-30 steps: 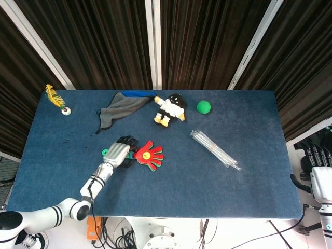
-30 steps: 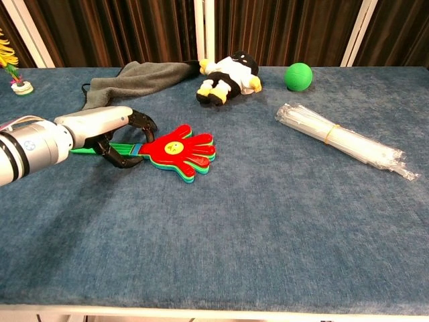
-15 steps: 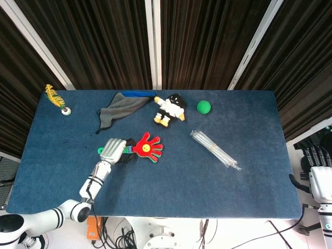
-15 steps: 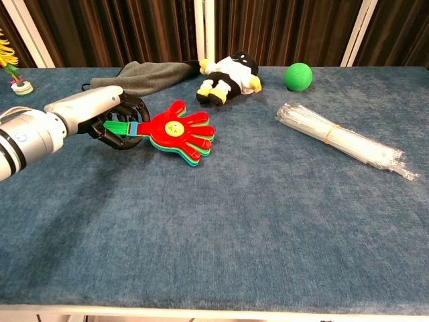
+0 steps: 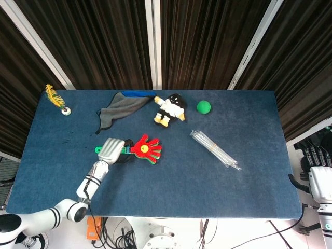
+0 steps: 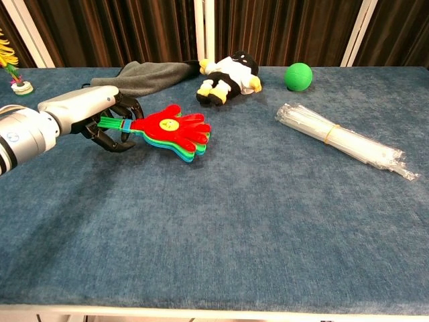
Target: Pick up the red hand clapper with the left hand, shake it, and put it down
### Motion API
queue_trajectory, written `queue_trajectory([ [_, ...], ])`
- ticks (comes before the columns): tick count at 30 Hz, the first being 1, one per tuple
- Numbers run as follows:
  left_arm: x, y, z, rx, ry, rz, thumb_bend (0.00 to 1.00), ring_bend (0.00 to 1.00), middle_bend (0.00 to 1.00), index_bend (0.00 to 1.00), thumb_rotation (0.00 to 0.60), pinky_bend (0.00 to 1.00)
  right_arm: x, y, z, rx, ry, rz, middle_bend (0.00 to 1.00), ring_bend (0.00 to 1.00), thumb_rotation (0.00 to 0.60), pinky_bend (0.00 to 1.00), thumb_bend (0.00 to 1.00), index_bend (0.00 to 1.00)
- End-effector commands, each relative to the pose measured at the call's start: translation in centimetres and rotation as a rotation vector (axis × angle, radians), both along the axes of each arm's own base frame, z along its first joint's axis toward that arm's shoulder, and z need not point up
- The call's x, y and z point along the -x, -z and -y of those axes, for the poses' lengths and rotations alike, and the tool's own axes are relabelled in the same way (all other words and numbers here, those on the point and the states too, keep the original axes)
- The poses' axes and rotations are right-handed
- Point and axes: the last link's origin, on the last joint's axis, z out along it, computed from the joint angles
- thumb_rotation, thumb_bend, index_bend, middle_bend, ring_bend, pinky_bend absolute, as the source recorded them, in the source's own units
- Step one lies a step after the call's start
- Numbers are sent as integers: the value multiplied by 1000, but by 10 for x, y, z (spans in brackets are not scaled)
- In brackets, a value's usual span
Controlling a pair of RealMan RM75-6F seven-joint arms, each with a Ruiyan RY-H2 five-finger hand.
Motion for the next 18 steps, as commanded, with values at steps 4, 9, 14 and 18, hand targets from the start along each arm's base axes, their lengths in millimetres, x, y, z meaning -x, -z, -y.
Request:
queue_trajectory([
  [4, 2, -4, -1, -29, 46, 9, 201, 998, 994, 250, 600, 1000, -1, 0, 0, -1, 1, -4, 0, 0, 600, 0, 171, 0],
  [9, 2, -5, -2, -59, 48, 53, 203, 1000, 1000, 552, 600, 1000, -1, 0, 0, -4, 1, -8, 0, 0, 600, 0, 171, 0],
  [14, 1, -8, -3, -95, 50, 98, 242, 1000, 1000, 991, 600, 1000, -2, 0, 0, -6, 2, -6, 0, 0, 600, 0, 201, 0],
  [18, 0, -10, -3, -100, 43, 147, 251, 1000, 1000, 1000, 600, 1000, -2, 1, 0, -10, 3, -6, 0, 0, 600, 0, 210, 0],
])
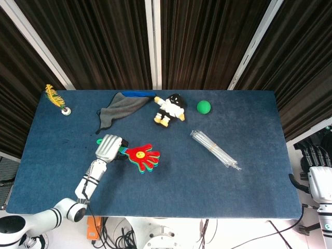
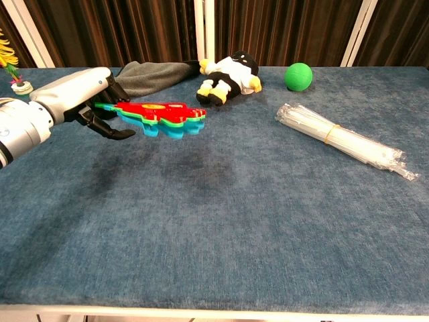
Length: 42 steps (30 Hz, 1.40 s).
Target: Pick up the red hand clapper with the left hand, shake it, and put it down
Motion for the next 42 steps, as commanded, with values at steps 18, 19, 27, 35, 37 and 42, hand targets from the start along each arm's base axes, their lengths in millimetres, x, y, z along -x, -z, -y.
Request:
queue_trajectory([
  [18, -3, -16, -8, -31, -91, 160, 595, 1000, 1000, 1000, 600, 1000, 0, 1, 1, -19, 15, 1, 0, 0, 600, 0, 217, 0],
  [19, -6, -20, -10, -34, -133, 260, 596, 1000, 1000, 1000, 600, 1000, 0, 2, 2, -22, 15, 2, 0, 0, 600, 0, 216, 0],
  [27, -11, -86, -33, -65, -347, 929, 634, 1000, 1000, 1000, 600, 1000, -3, 0, 2, -21, 10, 5, 0, 0, 600, 0, 216, 0],
  [35, -5, -104, -33, -85, -286, 857, 659, 1000, 1000, 1000, 600, 1000, -6, 5, 2, -37, 5, 3, 0, 0, 600, 0, 216, 0],
  [37, -2, -101, -31, -125, -215, 698, 659, 1000, 1000, 1000, 600, 1000, -6, 5, 2, -37, 3, 1, 0, 0, 600, 0, 216, 0],
  [42, 3, -87, -25, -297, 140, 71, 662, 1000, 1000, 1000, 600, 1000, -7, 3, 2, -30, 4, -4, 0, 0, 600, 0, 217, 0],
])
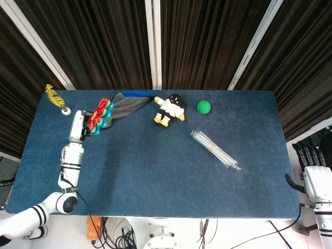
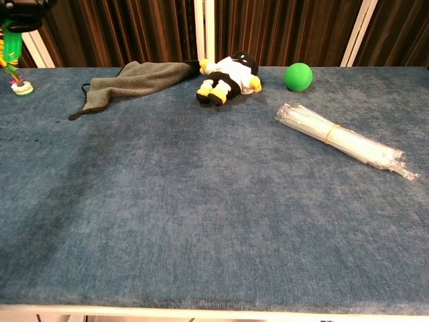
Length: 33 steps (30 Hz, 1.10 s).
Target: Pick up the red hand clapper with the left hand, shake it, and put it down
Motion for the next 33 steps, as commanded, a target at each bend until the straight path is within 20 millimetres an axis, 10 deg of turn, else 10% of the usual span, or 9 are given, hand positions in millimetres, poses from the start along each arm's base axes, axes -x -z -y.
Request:
queue_trajectory([
  [1, 5, 16, 8, -213, 272, -675, 663, 1000, 1000, 1000, 600, 1000, 0, -1, 0, 1, 4, 0, 0, 0, 600, 0, 217, 0],
  [6, 10, 35, 11, -261, 510, -1069, 662, 1000, 1000, 1000, 600, 1000, 2, 2, 0, -10, 13, 0, 0, 0, 600, 0, 217, 0],
  [13, 15, 37, 9, -171, 416, -952, 660, 1000, 1000, 1000, 600, 1000, 5, 2, -1, -14, 24, 5, 0, 0, 600, 0, 217, 0],
  [26, -2, 6, 2, 244, -159, 450, 666, 1000, 1000, 1000, 600, 1000, 5, 4, 0, -23, 29, 13, 0, 0, 600, 0, 219, 0],
  [33, 4, -7, 0, 263, -268, 708, 664, 1000, 1000, 1000, 600, 1000, 5, 5, 0, -30, 33, 9, 0, 0, 600, 0, 221, 0],
])
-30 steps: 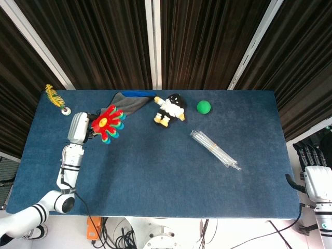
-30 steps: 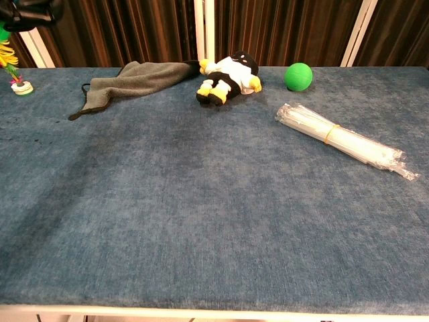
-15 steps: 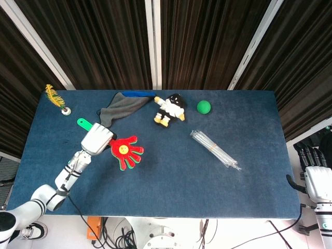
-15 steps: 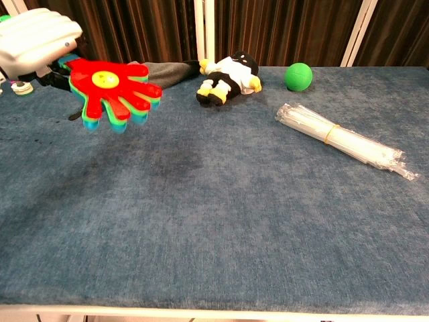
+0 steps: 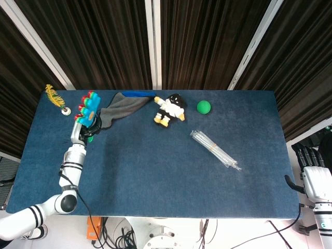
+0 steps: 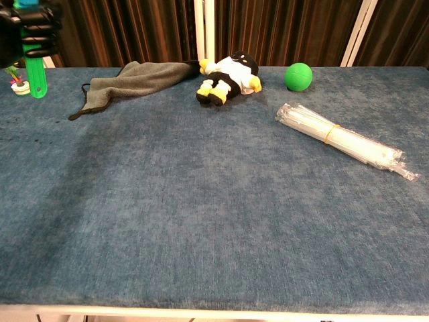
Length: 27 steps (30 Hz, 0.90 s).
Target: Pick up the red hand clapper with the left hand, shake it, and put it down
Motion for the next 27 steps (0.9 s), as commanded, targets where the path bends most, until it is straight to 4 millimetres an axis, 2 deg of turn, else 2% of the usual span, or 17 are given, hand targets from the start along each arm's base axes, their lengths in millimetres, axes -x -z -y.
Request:
queue_trajectory([
  [1, 2, -12, 1, 10, -49, 115, 663, 1000, 1000, 1000, 600, 1000, 0, 0, 0, -1, 1, -1, 0, 0, 600, 0, 222, 0],
  [3, 3, -10, 2, -7, -19, 38, 664, 1000, 1000, 1000, 600, 1000, 0, 1, 0, -3, 3, -2, 0, 0, 600, 0, 223, 0],
  [5, 4, -9, 2, -51, 45, -130, 664, 1000, 1000, 1000, 600, 1000, 0, 1, 0, -4, 3, -3, 0, 0, 600, 0, 223, 0],
  [7, 5, -3, 5, -118, 144, -385, 665, 1000, 1000, 1000, 600, 1000, 0, 1, 0, -4, 5, -4, 0, 0, 600, 0, 223, 0],
  [12, 17, 15, 11, -338, 479, -1247, 667, 1000, 1000, 1000, 600, 1000, 0, 1, 0, -8, 8, -4, 0, 0, 600, 0, 223, 0],
  [15, 24, 30, 16, -438, 639, -1542, 667, 1000, 1000, 1000, 600, 1000, 0, 1, 0, -9, 9, -2, 0, 0, 600, 0, 224, 0],
  [16, 26, 33, 16, -456, 667, -1590, 667, 1000, 1000, 1000, 600, 1000, 0, 1, 0, -9, 11, -2, 0, 0, 600, 0, 224, 0],
  [19, 29, 39, 16, -479, 696, -1655, 666, 1000, 1000, 1000, 600, 1000, 1, 0, 0, -9, 14, -5, 0, 0, 600, 0, 225, 0],
  [22, 30, 40, 12, -452, 629, -1593, 665, 1000, 1000, 1000, 600, 1000, 1, -2, 0, -3, 16, -4, 0, 0, 600, 0, 228, 0],
  [23, 30, 40, 11, -423, 580, -1520, 665, 1000, 1000, 1000, 600, 1000, 1, -2, 0, -2, 17, -2, 0, 0, 600, 0, 228, 0],
  [27, 20, 39, 8, -210, 285, -915, 665, 1000, 1000, 1000, 600, 1000, 2, -1, 1, -7, 19, 1, 0, 0, 600, 0, 229, 0],
])
